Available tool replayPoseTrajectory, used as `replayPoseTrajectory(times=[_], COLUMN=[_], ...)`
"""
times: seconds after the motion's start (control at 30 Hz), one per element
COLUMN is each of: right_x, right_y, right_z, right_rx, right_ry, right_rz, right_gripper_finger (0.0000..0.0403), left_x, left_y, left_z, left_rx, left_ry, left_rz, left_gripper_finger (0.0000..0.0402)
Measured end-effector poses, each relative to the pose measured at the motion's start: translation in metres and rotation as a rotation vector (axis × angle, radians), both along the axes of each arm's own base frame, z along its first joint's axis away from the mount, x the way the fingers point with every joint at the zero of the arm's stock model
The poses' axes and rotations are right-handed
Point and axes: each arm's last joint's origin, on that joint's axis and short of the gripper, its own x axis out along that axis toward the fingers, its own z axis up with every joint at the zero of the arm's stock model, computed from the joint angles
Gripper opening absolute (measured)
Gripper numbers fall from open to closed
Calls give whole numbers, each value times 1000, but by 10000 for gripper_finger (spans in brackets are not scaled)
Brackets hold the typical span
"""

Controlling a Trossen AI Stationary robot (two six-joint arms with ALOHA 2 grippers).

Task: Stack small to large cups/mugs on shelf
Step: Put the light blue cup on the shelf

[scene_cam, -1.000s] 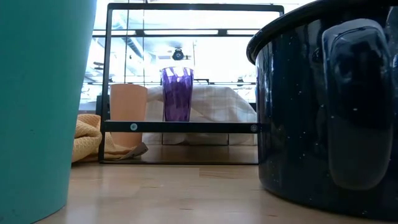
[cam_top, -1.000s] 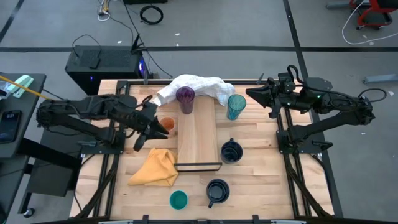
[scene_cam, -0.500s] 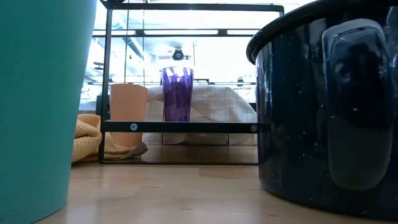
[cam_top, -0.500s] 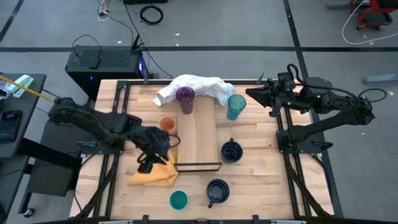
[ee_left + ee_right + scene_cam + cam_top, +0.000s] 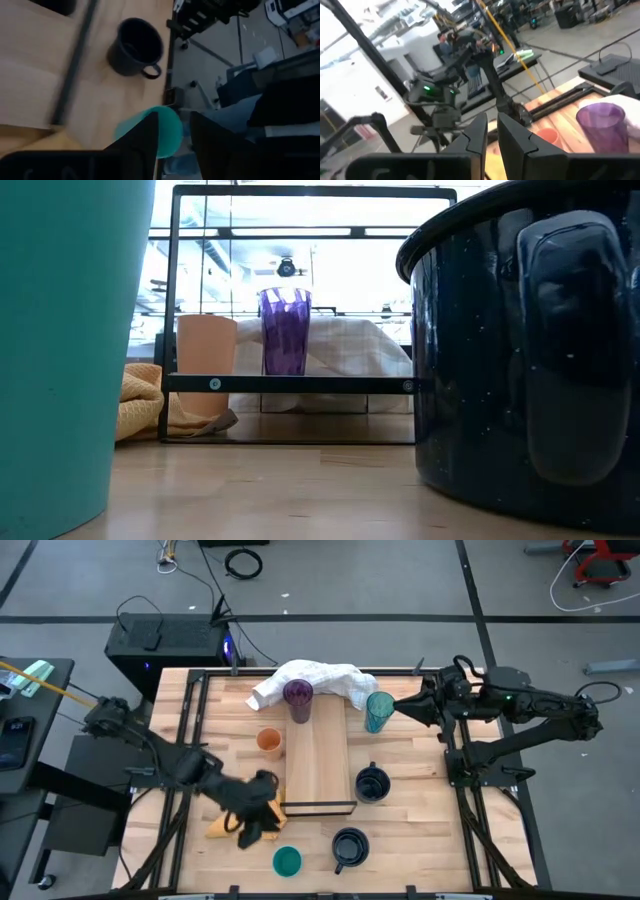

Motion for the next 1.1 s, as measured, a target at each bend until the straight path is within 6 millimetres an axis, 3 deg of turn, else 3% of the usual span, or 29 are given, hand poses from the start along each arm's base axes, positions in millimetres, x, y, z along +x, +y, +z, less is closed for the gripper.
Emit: replayPoseTrajectory(times=[0.2,0.37,0.47,0.73,1.1], right_x=[0,-2,-4,-7,-7], right_y=[1,2,2,3,3], right_z=[-2,-1,-1,1,1], right_rx=[-30,-44,-44,-41,-33], right_ry=[21,15,8,-3,-3], right_rz=[45,84,93,120,126], right_gripper_finger=[52,52,52,52,52], left_x=[33,57,64,73,80], left_y=[-44,-68,-72,-76,-62], left_z=[16,1,-17,-40,-45], left_rx=[65,247,327,301,208], left_ry=[95,340,511,608,666], left_rz=[-7,-27,-24,47,178], left_gripper_finger=[96,76,73,112,193])
